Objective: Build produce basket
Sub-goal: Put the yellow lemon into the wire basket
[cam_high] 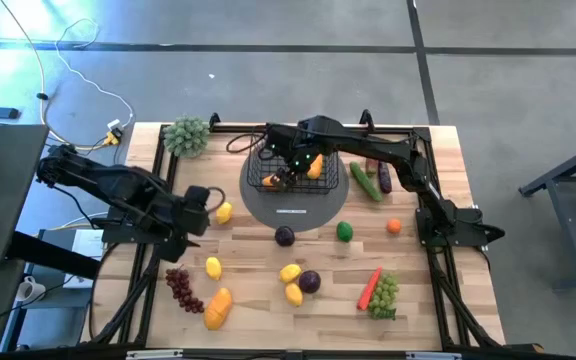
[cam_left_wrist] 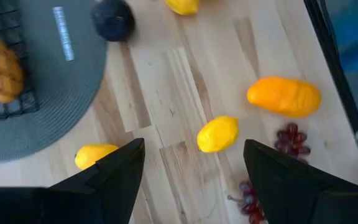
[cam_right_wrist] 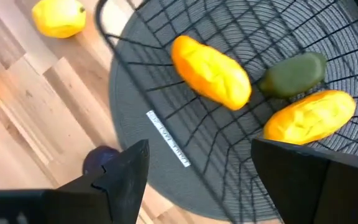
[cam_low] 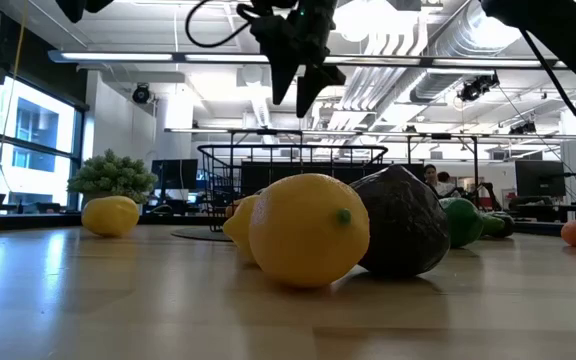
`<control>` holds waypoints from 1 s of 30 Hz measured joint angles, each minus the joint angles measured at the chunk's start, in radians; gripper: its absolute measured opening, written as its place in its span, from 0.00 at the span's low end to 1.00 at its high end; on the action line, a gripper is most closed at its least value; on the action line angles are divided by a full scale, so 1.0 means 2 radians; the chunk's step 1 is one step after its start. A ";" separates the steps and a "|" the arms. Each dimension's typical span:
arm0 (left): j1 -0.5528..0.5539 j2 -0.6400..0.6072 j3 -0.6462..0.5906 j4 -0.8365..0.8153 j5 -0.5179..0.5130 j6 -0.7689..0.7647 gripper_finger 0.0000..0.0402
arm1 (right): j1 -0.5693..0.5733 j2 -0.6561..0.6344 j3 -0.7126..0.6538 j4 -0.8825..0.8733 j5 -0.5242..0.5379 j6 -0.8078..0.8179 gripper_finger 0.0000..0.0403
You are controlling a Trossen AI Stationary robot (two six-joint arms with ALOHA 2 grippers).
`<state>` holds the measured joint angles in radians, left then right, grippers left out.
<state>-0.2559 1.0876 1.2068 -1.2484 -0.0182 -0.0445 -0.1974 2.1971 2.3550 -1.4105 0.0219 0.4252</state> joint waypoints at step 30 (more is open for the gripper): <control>-0.099 0.221 0.000 0.011 -0.039 0.164 0.66 | 0.054 -0.064 0.001 -0.042 0.106 0.053 0.65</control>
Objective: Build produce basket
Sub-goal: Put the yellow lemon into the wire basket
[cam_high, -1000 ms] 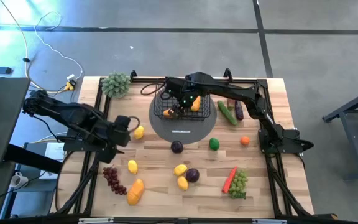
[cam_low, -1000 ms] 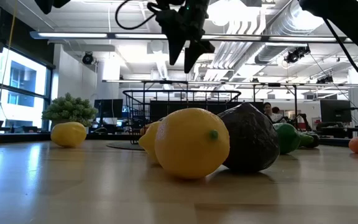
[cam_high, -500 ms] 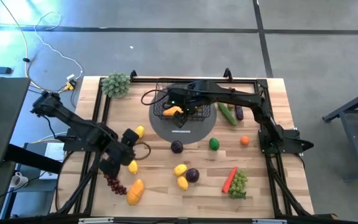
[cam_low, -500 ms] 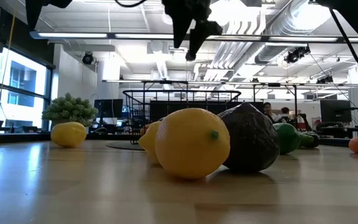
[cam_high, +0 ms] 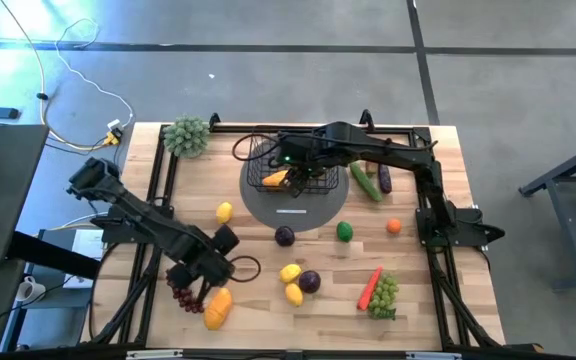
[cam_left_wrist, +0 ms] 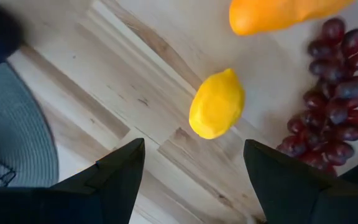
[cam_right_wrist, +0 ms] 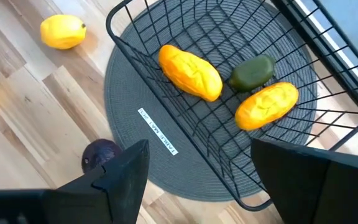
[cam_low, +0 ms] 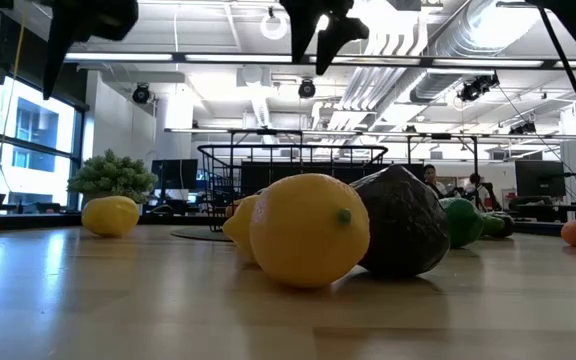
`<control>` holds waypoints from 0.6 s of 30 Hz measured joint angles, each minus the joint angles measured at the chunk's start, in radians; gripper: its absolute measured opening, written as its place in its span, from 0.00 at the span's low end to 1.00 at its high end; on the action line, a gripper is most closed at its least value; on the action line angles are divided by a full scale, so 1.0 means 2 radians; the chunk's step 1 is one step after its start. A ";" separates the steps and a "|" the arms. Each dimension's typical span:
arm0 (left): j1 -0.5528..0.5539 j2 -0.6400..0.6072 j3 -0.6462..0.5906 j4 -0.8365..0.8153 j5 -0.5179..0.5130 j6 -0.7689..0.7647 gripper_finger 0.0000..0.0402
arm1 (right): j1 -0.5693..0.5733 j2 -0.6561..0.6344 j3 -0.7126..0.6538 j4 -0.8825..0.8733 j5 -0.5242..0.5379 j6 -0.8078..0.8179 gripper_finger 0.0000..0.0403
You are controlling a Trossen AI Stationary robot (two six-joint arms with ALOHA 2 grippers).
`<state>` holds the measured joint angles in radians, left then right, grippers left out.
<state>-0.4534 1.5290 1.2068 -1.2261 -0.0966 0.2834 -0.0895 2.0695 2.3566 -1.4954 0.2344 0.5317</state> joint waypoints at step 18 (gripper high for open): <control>-0.006 0.112 0.000 0.013 0.026 0.043 0.66 | 0.000 0.000 0.000 -0.017 0.001 -0.006 0.65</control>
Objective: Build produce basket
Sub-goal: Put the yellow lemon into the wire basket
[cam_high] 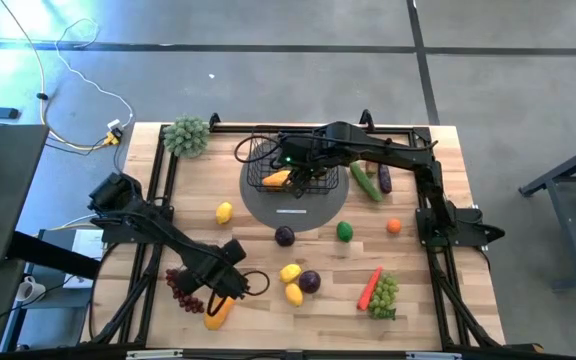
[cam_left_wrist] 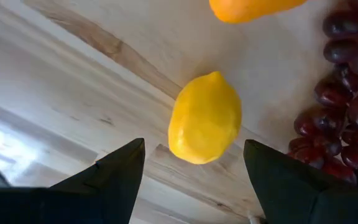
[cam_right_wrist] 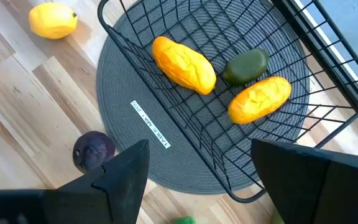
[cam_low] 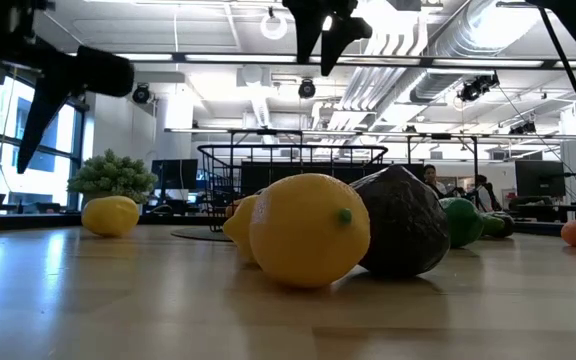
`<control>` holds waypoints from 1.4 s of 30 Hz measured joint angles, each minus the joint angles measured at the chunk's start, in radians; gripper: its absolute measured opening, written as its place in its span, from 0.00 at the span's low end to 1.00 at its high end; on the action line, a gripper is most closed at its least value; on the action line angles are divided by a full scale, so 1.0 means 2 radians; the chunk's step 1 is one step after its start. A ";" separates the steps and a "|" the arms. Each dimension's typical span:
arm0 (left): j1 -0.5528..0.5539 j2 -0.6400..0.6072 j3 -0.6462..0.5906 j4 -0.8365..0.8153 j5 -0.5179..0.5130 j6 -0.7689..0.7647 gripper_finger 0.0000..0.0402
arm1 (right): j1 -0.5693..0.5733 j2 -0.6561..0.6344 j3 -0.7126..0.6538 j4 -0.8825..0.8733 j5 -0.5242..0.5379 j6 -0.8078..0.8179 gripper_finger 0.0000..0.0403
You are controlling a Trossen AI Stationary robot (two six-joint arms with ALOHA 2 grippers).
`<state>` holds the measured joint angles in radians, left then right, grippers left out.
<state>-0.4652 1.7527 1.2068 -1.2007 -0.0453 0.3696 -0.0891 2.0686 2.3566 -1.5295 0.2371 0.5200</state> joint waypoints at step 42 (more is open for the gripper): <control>0.002 0.074 0.000 0.042 0.004 0.001 0.35 | 0.008 -0.014 -0.001 -0.010 0.025 0.001 0.65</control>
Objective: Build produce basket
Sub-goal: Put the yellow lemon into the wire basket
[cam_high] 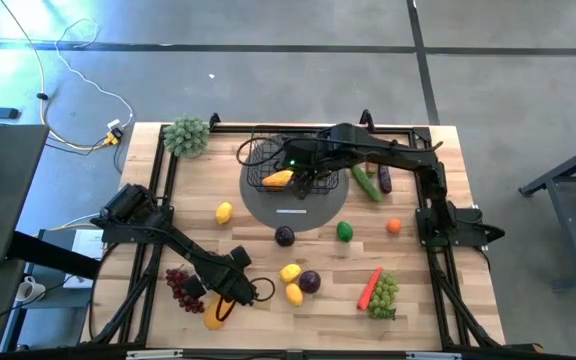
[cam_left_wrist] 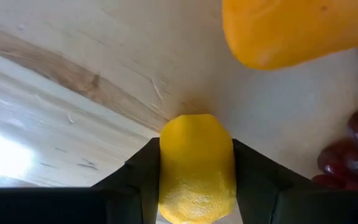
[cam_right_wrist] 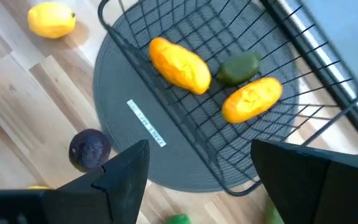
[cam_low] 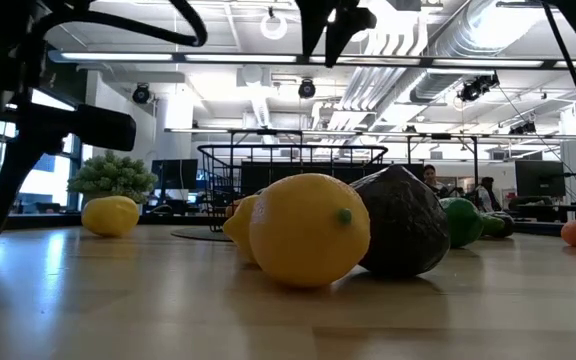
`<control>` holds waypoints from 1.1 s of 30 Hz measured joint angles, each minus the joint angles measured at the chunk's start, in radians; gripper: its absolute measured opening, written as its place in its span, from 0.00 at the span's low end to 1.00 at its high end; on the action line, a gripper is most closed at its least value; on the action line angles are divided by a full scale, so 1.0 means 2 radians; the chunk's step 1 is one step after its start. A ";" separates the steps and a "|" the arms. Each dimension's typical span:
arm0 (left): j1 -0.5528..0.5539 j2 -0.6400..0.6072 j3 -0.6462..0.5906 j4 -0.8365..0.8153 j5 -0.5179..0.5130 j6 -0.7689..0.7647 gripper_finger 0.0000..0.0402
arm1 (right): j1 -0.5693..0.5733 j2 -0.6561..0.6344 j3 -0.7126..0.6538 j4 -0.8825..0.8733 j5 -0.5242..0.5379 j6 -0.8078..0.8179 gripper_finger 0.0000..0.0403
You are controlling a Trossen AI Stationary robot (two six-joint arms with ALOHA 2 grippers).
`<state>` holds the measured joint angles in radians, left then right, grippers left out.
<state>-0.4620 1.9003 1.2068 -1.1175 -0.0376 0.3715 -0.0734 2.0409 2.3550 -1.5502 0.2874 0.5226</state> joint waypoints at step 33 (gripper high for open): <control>0.322 -0.246 0.000 0.202 -0.076 -0.095 0.36 | -0.154 -0.073 0.000 -0.009 0.028 -0.148 0.65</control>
<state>0.1818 1.4078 1.2076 -0.7133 -0.1892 0.1816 -0.3806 1.8942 2.3558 -1.5681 0.3427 0.2270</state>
